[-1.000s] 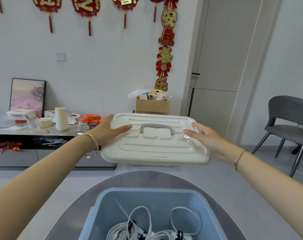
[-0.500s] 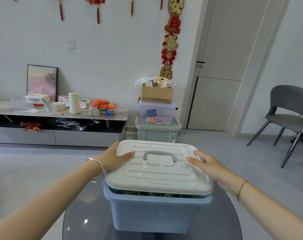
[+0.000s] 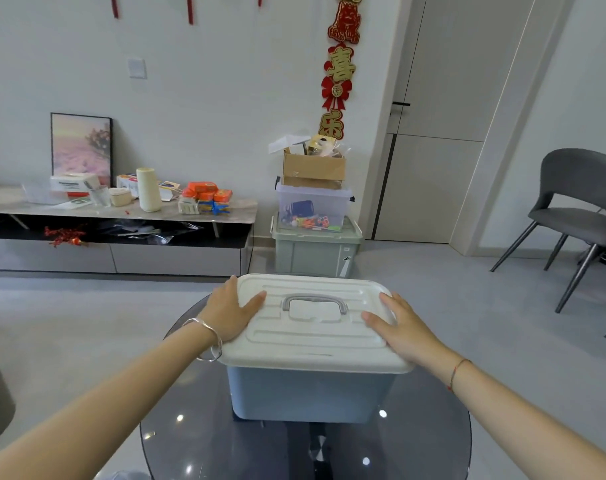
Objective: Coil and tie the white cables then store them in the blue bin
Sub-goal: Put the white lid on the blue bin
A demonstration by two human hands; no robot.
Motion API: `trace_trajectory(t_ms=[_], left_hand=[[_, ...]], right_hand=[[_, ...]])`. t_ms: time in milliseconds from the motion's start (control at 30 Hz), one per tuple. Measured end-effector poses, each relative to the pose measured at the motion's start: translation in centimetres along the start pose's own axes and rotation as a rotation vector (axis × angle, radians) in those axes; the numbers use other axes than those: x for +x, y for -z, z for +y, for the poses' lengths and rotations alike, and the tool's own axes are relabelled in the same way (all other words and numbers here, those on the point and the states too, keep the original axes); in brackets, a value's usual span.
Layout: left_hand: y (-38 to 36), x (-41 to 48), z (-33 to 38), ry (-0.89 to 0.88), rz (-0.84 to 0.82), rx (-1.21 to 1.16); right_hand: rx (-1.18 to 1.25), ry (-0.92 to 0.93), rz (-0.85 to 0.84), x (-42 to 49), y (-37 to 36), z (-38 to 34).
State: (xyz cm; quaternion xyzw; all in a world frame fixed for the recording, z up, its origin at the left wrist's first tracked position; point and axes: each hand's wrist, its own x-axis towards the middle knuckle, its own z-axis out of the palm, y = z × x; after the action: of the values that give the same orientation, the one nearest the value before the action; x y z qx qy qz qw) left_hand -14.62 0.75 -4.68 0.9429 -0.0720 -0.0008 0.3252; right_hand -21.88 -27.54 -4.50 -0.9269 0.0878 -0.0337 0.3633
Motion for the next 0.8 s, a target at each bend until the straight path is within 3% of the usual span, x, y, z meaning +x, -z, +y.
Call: trace_trajectory(t_ms=[133, 300, 400, 567, 700, 800], left_hand=[[-0.9, -0.2, 1.8, -0.116, 0.040, 0.336], [-3.7, -1.8, 8.0, -0.351, -0.117, 0.287], [-5.7, -1.5, 10.4, -0.400, -0.158, 0.284], [-8.3, -1.0, 11.4, -0.384, -0.231, 0.363], [-8.5, -0.8, 11.1, -0.402, -0.231, 0.487], [-8.6, -0.7, 11.0, -0.405, -0.233, 0.493]], right_hand=[[0.032, -0.006, 0.021, -0.3, -0.1, 0.0], [0.223, 0.020, 0.138, -0.8, 0.0, 0.1], [0.375, -0.081, 0.181, -1.3, 0.5, 1.0], [0.537, -0.303, 0.021, -2.2, 0.7, 3.5], [0.743, -0.347, -0.149, -2.5, 0.6, 4.4], [0.891, -0.349, -0.136, -2.7, 0.3, 3.8]])
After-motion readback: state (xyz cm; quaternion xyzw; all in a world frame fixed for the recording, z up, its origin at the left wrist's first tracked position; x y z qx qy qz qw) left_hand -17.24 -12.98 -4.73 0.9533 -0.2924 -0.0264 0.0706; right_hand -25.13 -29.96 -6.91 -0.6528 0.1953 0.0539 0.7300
